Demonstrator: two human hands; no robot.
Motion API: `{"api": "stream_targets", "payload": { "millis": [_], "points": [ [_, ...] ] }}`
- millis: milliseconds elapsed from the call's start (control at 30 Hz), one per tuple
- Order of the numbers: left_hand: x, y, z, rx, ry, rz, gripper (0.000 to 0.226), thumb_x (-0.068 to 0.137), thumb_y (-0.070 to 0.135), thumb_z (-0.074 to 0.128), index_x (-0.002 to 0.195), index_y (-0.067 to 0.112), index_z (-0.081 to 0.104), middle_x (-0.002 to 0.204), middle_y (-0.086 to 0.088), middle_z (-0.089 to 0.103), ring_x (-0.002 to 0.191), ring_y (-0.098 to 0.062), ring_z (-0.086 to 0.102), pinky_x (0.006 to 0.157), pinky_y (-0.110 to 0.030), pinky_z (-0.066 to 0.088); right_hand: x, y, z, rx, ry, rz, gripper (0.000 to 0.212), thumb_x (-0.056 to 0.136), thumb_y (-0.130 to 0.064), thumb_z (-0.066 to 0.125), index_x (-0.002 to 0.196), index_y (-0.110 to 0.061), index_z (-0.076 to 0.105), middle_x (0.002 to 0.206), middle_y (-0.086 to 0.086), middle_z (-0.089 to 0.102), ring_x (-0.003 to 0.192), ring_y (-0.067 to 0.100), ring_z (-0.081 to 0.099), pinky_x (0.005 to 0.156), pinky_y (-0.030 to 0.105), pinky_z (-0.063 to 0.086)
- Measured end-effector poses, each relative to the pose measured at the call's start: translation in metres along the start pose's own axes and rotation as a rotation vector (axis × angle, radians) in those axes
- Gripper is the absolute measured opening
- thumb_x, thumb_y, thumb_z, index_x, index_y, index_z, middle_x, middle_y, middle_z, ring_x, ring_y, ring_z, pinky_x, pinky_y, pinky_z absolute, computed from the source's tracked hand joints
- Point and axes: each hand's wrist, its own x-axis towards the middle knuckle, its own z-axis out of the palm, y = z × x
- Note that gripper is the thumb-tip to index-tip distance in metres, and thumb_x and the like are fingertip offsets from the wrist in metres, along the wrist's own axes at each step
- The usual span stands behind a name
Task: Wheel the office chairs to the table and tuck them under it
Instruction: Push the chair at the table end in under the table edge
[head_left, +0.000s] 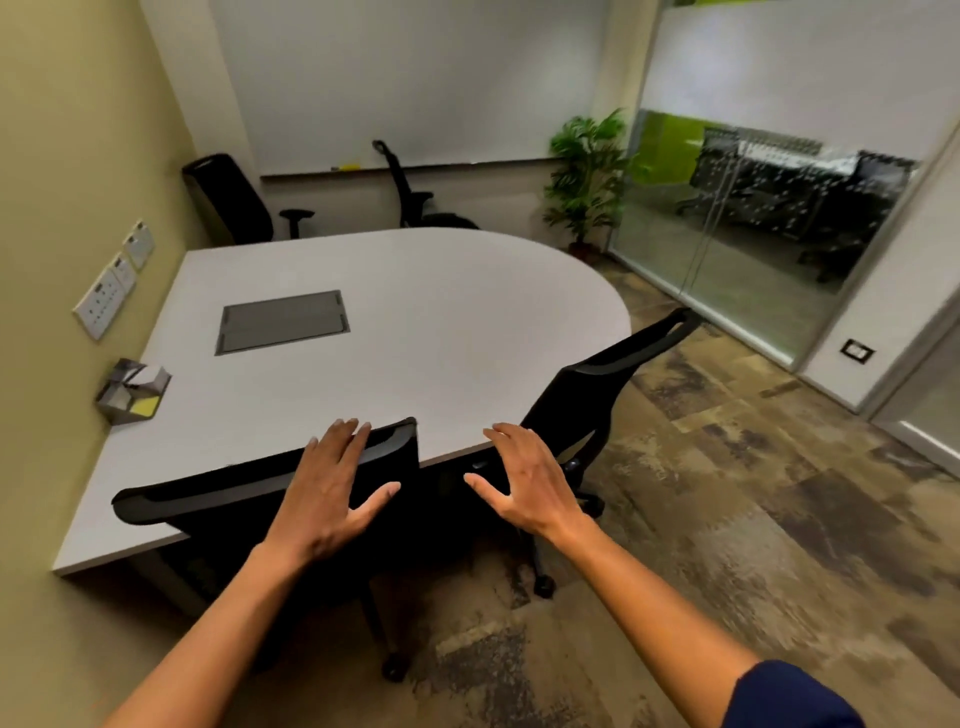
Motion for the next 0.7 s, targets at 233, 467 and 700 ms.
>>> {"api": "stream_targets", "payload": {
  "millis": [233, 467, 700],
  "points": [
    [0.002, 0.11, 0.009, -0.099, 0.001, 0.201, 0.081, 0.095, 0.065, 0.046, 0.158, 0.018, 0.025, 0.166, -0.007, 0.023, 0.156, -0.022, 0.01, 0.128, -0.043, 0.007, -0.088, 0.037, -0.108, -0.143, 0.139, 0.17, 0.067, 0.094, -0.054, 0.061, 0.143, -0.009, 0.05, 0.145, 0.012, 0.051, 0.137, 0.027, 0.045, 0.118, 0.047, 0.033],
    [-0.011, 0.199, 0.04, -0.164, -0.05, 0.336, 0.08, 0.096, 0.068, 0.04, 0.159, 0.022, 0.022, 0.167, -0.004, 0.02, 0.156, -0.022, 0.008, 0.127, -0.043, 0.007, -0.179, 0.073, -0.164, -0.256, 0.2, 0.315, 0.069, 0.094, -0.056, 0.06, 0.144, -0.011, 0.048, 0.145, 0.011, 0.051, 0.135, 0.027, 0.047, 0.117, 0.049, 0.034],
    [0.038, 0.304, 0.087, -0.129, -0.101, 0.374, 0.08, 0.096, 0.068, 0.037, 0.159, 0.022, 0.021, 0.167, -0.003, 0.018, 0.156, -0.02, 0.006, 0.126, -0.042, 0.005, -0.216, 0.168, -0.218, -0.229, 0.242, 0.394, 0.074, 0.093, -0.066, 0.049, 0.144, -0.013, 0.047, 0.145, 0.011, 0.051, 0.133, 0.027, 0.048, 0.114, 0.048, 0.04]
  ]
}}
